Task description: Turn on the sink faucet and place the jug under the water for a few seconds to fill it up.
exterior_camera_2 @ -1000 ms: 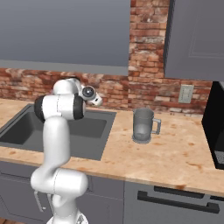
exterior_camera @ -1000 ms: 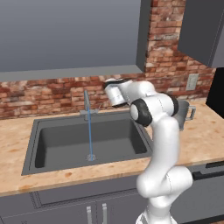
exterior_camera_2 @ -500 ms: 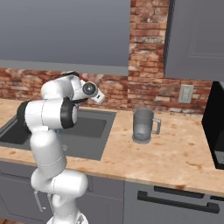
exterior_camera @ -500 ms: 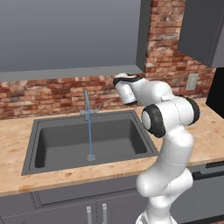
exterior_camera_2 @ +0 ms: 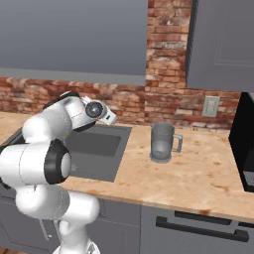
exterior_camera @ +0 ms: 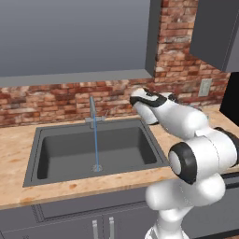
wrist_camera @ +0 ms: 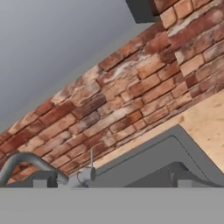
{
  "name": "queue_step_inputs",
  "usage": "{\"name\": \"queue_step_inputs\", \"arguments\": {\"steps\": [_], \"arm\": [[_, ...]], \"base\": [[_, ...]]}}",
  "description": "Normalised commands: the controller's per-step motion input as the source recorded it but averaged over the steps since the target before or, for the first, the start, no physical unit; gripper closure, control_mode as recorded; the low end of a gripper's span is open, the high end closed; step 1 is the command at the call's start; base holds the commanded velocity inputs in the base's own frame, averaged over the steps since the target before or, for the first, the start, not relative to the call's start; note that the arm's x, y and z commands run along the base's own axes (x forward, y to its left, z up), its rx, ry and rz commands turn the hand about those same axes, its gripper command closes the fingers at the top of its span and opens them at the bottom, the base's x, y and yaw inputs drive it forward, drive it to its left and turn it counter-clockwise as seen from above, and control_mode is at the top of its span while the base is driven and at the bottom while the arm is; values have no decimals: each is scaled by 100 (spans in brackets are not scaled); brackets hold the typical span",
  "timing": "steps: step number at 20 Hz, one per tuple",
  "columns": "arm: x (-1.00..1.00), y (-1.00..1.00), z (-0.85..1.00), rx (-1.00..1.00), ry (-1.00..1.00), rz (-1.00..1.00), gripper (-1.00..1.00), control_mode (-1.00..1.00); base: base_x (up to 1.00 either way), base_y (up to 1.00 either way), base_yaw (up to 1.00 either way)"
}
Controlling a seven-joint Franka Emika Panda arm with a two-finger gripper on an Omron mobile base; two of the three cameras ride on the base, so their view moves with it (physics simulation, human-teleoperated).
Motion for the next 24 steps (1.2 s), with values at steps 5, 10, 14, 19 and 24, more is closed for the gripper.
{"name": "queue_step_inputs", "arguments": {"steps": [5,10,14,19,24], "arm": [[-100,-41,58,-3,0,0,-100,-100],[-100,-52,95,-2,3,0,-100,-100],[-94,-53,89,0,10,0,-100,-100],[-88,-50,56,0,13,0,-100,-100],[-89,-45,-1,-1,15,0,-100,-100]], "base": [[0,0,0],[0,0,0],[0,0,0],[0,0,0],[0,0,0]]}}
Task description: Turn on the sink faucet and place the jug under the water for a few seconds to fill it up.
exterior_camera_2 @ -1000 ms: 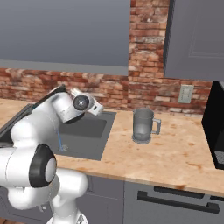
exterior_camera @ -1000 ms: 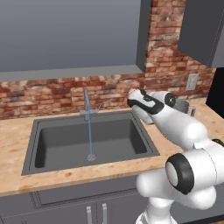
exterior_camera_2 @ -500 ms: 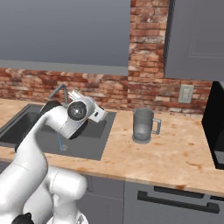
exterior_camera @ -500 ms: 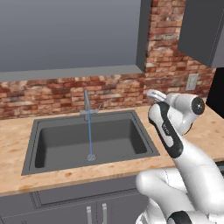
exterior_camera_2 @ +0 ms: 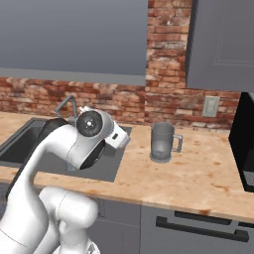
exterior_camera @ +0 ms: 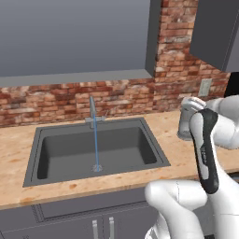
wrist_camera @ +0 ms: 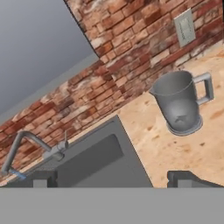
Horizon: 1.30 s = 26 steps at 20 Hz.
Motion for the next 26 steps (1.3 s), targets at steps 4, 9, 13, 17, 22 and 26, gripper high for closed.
{"name": "queue_step_inputs", "arguments": {"steps": [4,9,13,17,22,26], "arm": [[-92,-73,-47,-6,5,1,-100,-100],[-58,-100,-67,-5,-3,9,-100,-100],[-24,-98,-40,-4,-23,13,-100,-100],[2,-72,0,-7,-14,12,-100,-100],[55,-19,0,-6,-9,18,-100,-100],[43,-14,-8,-9,-16,20,-100,-100]], "base": [[0,0,0],[0,0,0],[0,0,0],[0,0,0],[0,0,0],[0,0,0]]}}
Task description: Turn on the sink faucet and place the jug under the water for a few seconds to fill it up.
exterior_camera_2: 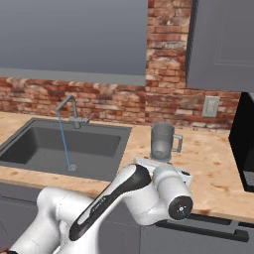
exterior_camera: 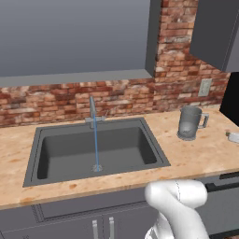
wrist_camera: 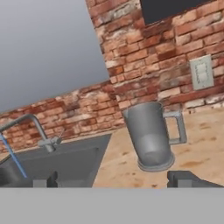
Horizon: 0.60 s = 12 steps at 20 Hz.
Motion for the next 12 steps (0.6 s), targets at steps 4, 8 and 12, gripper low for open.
{"name": "queue_step_inputs", "arguments": {"steps": [4,8,12], "arm": [[13,-63,-6,-7,-10,14,-100,-100],[15,-55,-13,-7,-5,11,-100,-100],[27,-21,-3,-11,-11,10,-100,-100]], "base": [[0,0,0],[0,0,0],[0,0,0]]}}
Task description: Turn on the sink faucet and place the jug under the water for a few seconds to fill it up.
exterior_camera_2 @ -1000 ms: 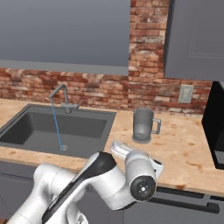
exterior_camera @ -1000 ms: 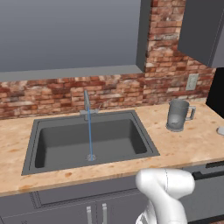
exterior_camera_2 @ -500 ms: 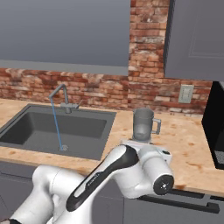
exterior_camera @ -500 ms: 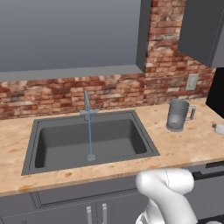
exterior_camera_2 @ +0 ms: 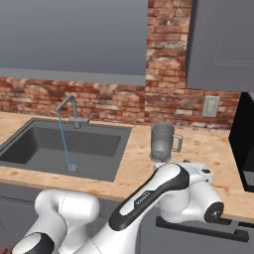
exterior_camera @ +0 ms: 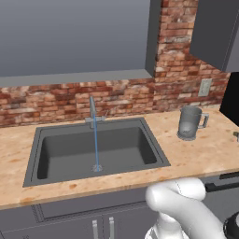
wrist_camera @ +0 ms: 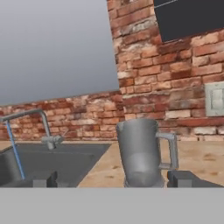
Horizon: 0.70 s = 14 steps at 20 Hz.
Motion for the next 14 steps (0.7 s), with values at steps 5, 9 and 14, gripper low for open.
{"name": "queue_step_inputs", "arguments": {"steps": [5,9,14], "arm": [[40,-14,-24,-11,-12,14,-100,-100],[64,-9,-45,-10,-7,24,-100,-100],[75,-23,-38,-3,0,25,-100,-100]], "base": [[0,0,0],[0,0,0],[0,0,0]]}}
